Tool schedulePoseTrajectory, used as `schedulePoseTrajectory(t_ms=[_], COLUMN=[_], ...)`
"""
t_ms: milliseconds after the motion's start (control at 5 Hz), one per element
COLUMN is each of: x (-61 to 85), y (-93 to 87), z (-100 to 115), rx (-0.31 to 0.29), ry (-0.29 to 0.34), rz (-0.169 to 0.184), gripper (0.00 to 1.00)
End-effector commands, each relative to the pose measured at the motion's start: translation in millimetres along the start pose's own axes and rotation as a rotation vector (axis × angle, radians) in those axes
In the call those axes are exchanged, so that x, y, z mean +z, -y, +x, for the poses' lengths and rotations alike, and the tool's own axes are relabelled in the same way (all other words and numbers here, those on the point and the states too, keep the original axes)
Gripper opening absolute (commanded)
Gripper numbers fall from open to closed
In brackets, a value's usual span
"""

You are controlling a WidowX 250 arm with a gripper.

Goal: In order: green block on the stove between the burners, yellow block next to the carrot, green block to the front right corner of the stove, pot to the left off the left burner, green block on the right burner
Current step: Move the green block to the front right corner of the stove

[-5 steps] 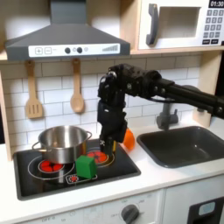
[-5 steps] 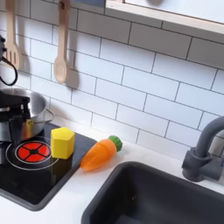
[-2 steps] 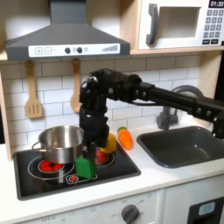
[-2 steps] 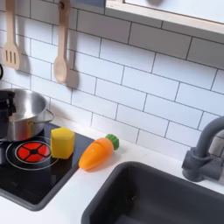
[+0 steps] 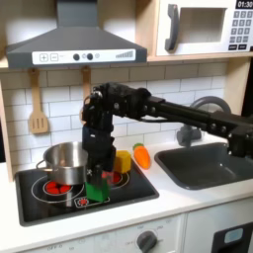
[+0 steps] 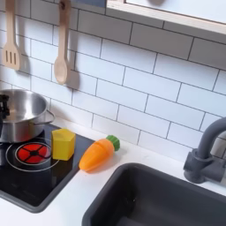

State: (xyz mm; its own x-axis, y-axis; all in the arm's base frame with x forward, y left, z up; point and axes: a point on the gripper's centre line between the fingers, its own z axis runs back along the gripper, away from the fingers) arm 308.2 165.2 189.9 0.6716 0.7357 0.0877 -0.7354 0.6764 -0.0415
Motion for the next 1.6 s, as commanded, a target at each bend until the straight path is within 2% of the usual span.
schedulePoseTrajectory(t_ms=[0, 600, 1000, 1200, 1400], x=[-13.3, -26.2, -32.6, -32.3, -33.4], y=[1.3, -3.0, -4.5, -3.2, -5.6], z=[-0.7, 5.8, 5.9, 6.3, 7.3], rx=[0.02, 0.04, 0.015, -0.003, 0.001], ry=[-0.033, -0.049, -0.061, -0.046, -0.044], rz=[0.022, 0.037, 0.043, 0.057, 0.056], gripper=[1.0, 1.0, 1.0, 0.02, 0.0])
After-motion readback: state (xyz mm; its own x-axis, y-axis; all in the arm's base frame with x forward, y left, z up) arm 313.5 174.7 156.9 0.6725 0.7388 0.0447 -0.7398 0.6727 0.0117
